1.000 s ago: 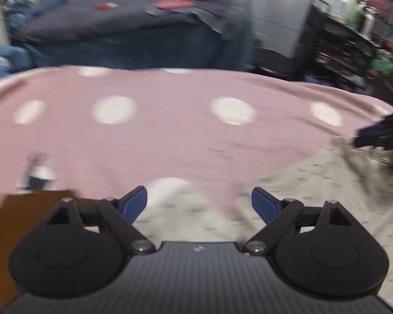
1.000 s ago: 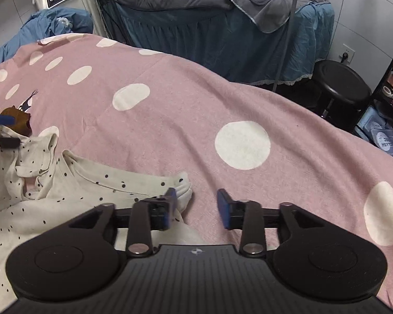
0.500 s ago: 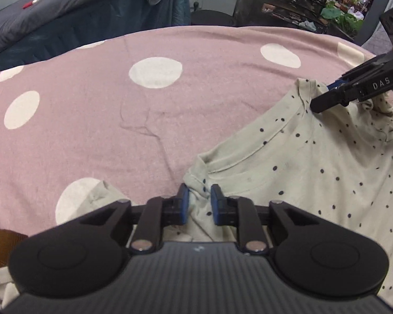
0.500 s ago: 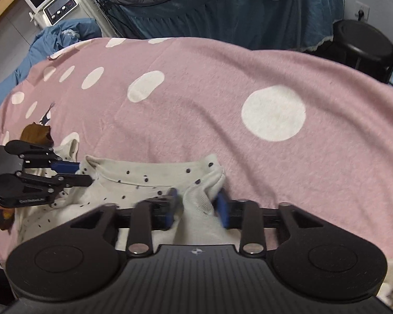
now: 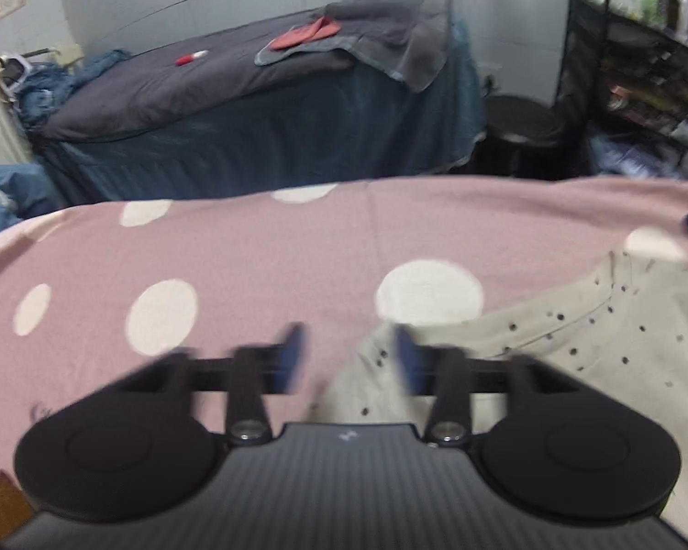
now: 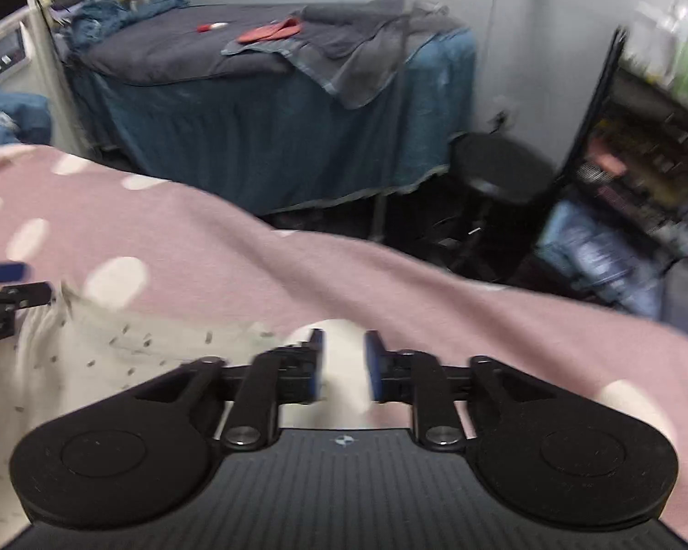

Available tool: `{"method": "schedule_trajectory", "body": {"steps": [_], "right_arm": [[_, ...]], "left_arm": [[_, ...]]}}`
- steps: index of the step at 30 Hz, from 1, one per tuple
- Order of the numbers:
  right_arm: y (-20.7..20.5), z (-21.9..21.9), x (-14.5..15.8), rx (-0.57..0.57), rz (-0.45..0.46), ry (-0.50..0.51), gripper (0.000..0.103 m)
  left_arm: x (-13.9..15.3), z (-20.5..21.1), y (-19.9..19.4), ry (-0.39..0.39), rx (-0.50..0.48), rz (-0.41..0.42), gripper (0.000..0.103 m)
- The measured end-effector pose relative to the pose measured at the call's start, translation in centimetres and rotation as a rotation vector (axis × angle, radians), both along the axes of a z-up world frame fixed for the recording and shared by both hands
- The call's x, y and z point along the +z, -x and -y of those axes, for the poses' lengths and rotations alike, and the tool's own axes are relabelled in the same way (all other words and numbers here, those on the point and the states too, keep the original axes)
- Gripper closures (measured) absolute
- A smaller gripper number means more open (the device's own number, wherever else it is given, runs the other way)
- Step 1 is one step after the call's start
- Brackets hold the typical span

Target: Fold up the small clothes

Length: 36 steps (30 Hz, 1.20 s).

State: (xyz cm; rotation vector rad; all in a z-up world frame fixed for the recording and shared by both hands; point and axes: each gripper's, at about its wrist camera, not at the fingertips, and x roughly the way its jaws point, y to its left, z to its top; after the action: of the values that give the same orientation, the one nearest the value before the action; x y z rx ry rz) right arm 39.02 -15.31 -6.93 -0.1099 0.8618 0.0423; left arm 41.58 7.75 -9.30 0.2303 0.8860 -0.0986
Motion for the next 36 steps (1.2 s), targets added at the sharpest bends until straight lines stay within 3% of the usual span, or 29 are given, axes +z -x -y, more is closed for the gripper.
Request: {"method": "schedule_trajectory", "body": {"steps": [1, 2, 5, 10, 14, 16, 17, 20, 22, 26, 28, 31, 33, 36], "right_arm": [[1.1, 0.3, 0.4, 0.009, 0.025, 0.003, 0.007], [2.3, 0.6, 1.0, 0.035, 0.044, -0.026, 0.0], [6.7, 1.6, 2.3, 0.106, 0.014, -0.107, 0.0], [17.1, 2.0, 4.4, 0.236, -0.082, -0.212, 0.0], [26.4, 0.4, 5.0, 0.373, -0.095, -0.163, 0.0], [30.5, -1.4, 4.8, 0.47, -0.125, -0.164, 0.0], [32.3, -2.8, 4.8, 0.532, -0.129, -0.152, 0.005], [37.4, -7.4, 4.2, 0.698, -0.094, -0.051, 0.005], [40.1, -9.9, 3.6, 0.785, -0.057, 0.006, 0.006], [42.5, -15.0, 2.7, 0.885, 0.026, 0.061, 0.017], [42.3, -17.3, 1.6, 0.901, 0.042, 0.138, 0.02], [40.3, -19.2, -1.1, 0.841, 0.056, 0.288, 0.022], [37.9, -19.0, -3.1, 0.769, 0.005, 0.349, 0.032], [34.5, -16.5, -3.1, 0.628, -0.038, 0.207, 0.034]], "left_arm": [[-0.1, 0.0, 0.4, -0.014, -0.006, -0.005, 0.016], [0.1, 0.1, 1.4, -0.017, -0.043, -0.001, 0.017], [1.2, -0.6, 5.8, -0.019, -0.121, 0.004, 0.017], [4.3, -3.5, 18.0, 0.101, -0.266, 0.0, 0.017], [5.1, -4.5, 28.3, 0.137, -0.345, -0.093, 0.02], [4.8, -4.1, 32.0, 0.158, -0.394, -0.162, 0.028], [4.5, -3.8, 33.7, 0.162, -0.42, -0.191, 0.031], [2.7, -2.8, 37.7, 0.13, -0.46, -0.229, 0.034], [1.3, -2.3, 38.9, 0.116, -0.461, -0.272, 0.043], [1.3, -3.3, 39.8, 0.129, -0.396, -0.226, 0.045], [2.3, -4.1, 39.2, 0.106, -0.325, -0.17, 0.046], [3.5, -5.4, 38.9, 0.082, -0.258, -0.095, 0.043], [4.0, -6.0, 38.8, 0.083, -0.231, -0.071, 0.04], [4.1, -7.2, 39.0, 0.128, -0.177, -0.064, 0.035]]}}
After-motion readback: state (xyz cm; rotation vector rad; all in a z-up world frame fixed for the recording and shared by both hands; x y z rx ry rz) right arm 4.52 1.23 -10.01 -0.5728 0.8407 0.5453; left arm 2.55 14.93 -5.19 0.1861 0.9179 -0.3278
